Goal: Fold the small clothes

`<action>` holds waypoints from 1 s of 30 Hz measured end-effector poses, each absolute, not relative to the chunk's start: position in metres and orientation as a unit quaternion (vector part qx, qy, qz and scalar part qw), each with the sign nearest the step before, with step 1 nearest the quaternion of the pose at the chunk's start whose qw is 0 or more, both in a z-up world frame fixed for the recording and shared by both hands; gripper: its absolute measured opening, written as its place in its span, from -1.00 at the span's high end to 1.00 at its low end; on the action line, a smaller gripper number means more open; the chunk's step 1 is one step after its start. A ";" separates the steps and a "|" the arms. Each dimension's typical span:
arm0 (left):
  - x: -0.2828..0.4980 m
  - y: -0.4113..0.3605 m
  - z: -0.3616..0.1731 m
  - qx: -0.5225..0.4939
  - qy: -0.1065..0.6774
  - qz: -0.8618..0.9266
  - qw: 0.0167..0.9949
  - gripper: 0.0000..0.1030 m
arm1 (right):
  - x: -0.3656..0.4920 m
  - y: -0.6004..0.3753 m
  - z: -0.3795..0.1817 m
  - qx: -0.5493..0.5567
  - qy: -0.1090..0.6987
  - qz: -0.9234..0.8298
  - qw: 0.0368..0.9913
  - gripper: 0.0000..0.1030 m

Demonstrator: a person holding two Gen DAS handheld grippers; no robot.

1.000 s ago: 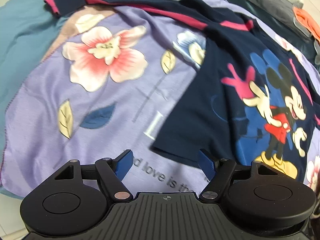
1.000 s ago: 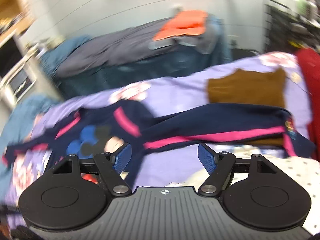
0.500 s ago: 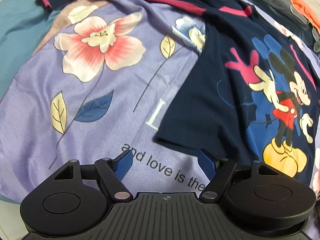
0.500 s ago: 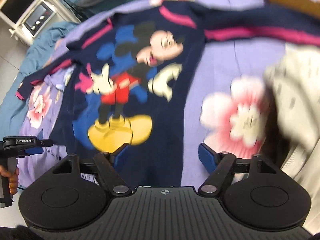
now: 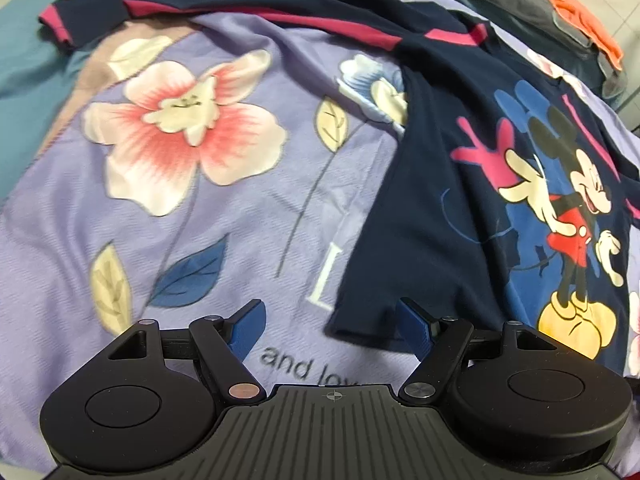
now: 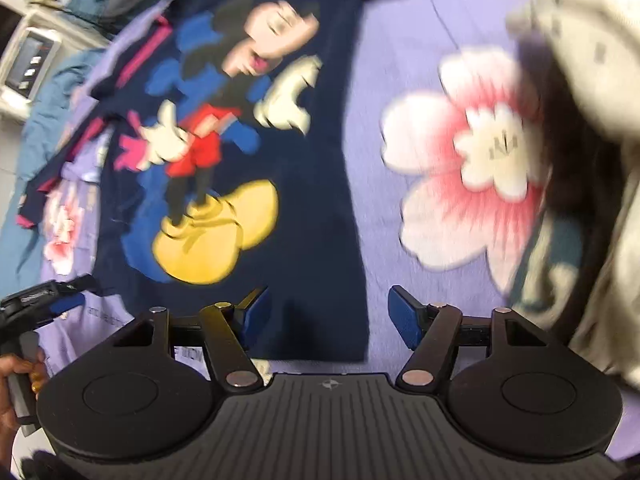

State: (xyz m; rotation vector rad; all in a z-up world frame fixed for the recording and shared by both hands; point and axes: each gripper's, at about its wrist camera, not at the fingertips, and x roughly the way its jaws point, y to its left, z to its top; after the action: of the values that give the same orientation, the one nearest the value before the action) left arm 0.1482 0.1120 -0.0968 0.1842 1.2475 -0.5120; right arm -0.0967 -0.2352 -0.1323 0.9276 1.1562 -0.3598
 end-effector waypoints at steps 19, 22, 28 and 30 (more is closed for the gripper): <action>0.150 0.092 -0.059 0.050 0.547 -0.315 0.774 0.17 | -0.095 -0.236 -0.118 0.440 0.495 -0.153 0.734 0.85; 0.152 0.107 -0.024 0.026 0.540 -0.330 0.774 0.19 | -0.102 -0.248 -0.079 0.454 0.461 -0.126 0.752 0.86; 0.133 0.146 -0.006 0.038 0.562 -0.336 0.755 0.24 | -0.131 -0.264 -0.016 0.438 0.477 -0.099 0.756 0.88; 0.123 0.148 -0.030 0.058 0.581 -0.320 0.746 0.24 | -0.135 -0.260 -0.024 0.449 0.487 -0.086 0.744 0.88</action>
State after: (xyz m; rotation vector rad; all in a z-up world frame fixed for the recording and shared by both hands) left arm 0.1234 0.1479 -0.0301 0.1273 1.2708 -0.7004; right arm -0.1351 -0.2603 -0.0242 0.9833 1.0663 -0.1880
